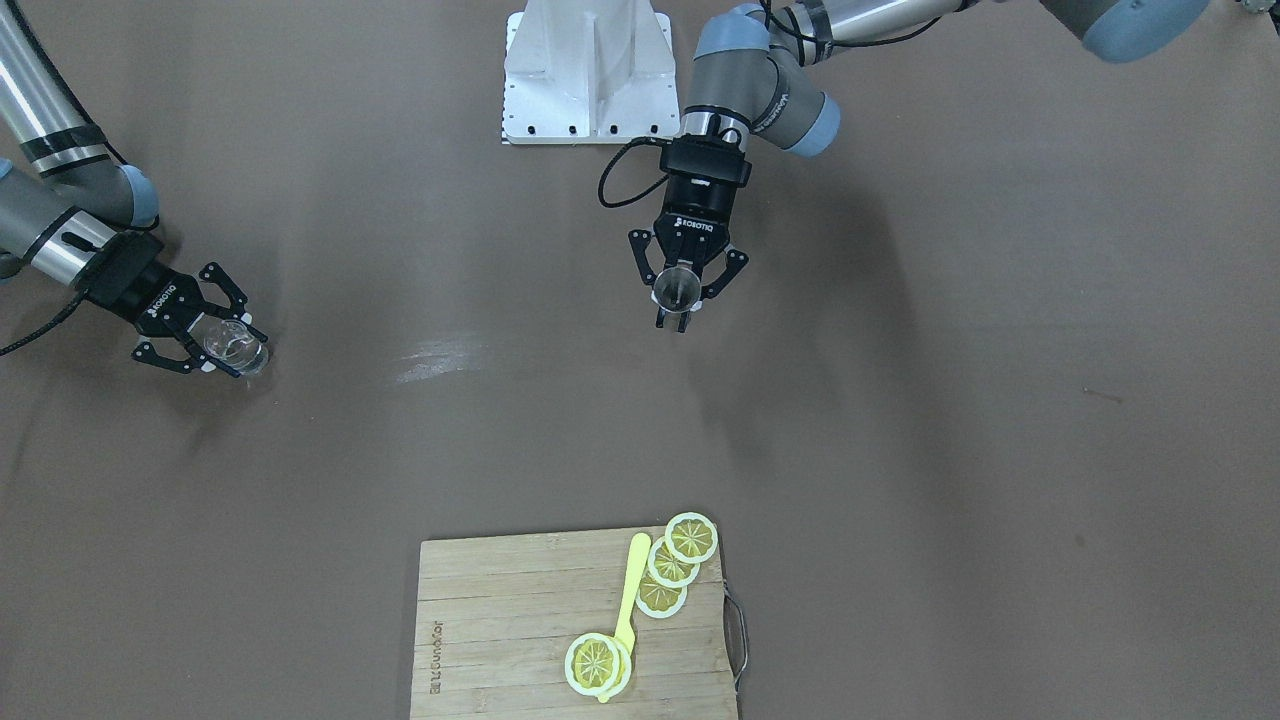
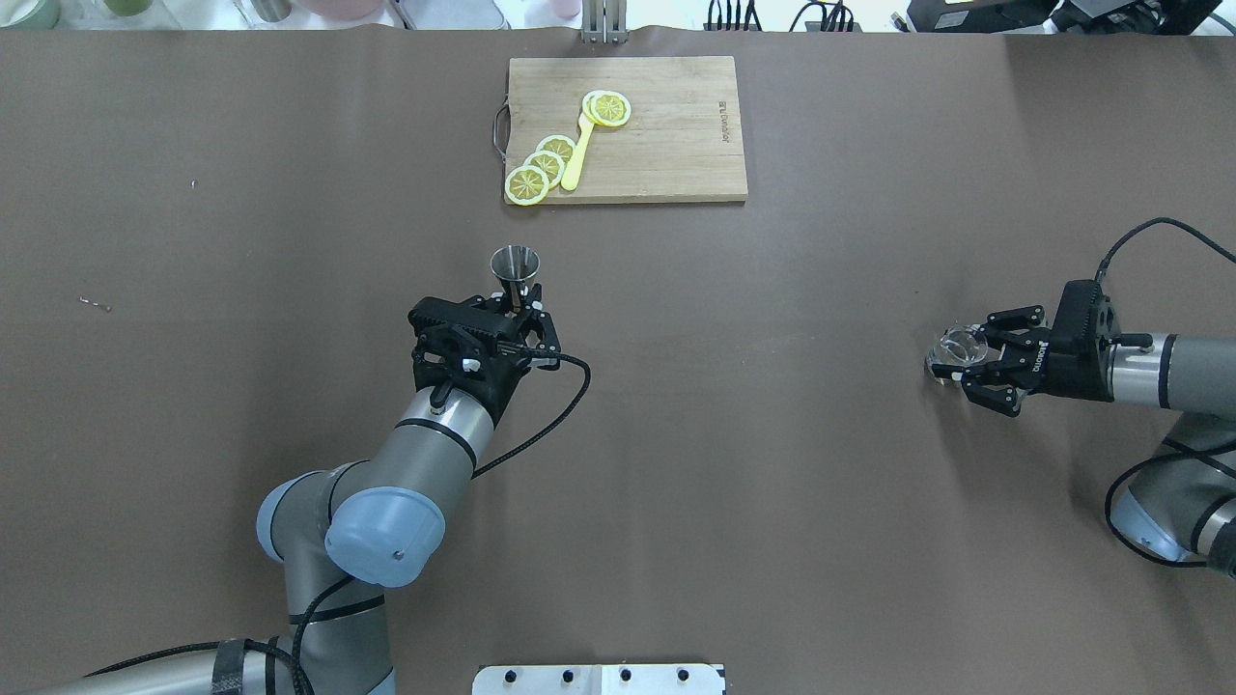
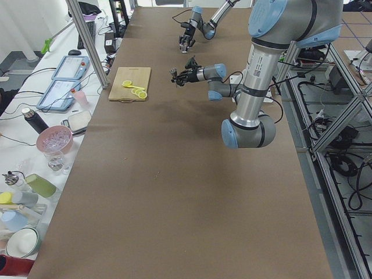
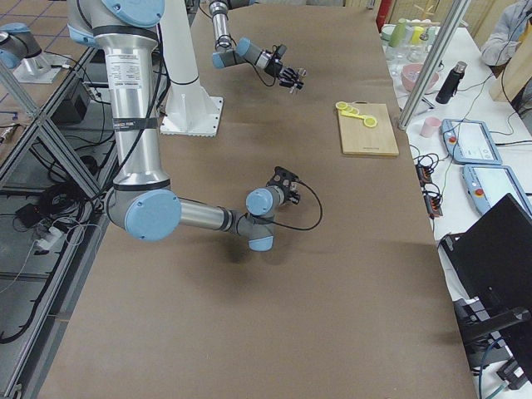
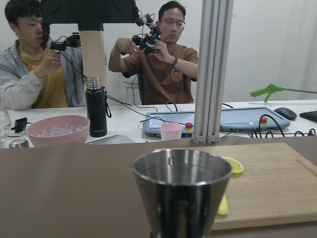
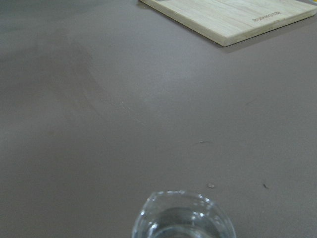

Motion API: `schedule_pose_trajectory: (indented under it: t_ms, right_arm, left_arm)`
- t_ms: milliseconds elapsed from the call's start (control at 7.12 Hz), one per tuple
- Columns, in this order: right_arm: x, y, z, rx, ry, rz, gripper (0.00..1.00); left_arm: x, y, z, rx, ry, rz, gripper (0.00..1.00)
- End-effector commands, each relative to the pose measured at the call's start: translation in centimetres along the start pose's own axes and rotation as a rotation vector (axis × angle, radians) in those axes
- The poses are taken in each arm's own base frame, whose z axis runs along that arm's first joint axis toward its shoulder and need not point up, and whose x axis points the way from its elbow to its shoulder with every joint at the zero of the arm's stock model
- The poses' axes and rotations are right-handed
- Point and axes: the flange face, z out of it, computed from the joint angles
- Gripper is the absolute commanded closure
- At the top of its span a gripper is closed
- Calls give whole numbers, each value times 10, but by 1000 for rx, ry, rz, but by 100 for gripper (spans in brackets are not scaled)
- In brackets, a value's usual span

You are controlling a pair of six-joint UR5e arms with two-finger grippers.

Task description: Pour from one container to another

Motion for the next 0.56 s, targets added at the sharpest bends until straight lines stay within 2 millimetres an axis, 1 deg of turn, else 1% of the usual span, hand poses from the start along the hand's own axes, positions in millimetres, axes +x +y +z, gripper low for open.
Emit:
schedule_pose_trajectory:
  t_ms: [0, 140, 281, 421]
  right_arm:
    - [0, 1, 0, -2, 0, -1, 66]
    - [0, 0, 1, 0, 0, -1, 71]
    - [0, 1, 0, -2, 0, -1, 77]
    - [-3, -5, -1, 8, -3, -5, 82]
  left_arm:
    - [23, 16, -21, -50, 111, -42, 100]
    - [31, 30, -32, -63, 148, -39, 100]
    - [38, 28, -42, -30, 196, 50, 100]
    - [42, 30, -44, -4, 228, 64, 100]
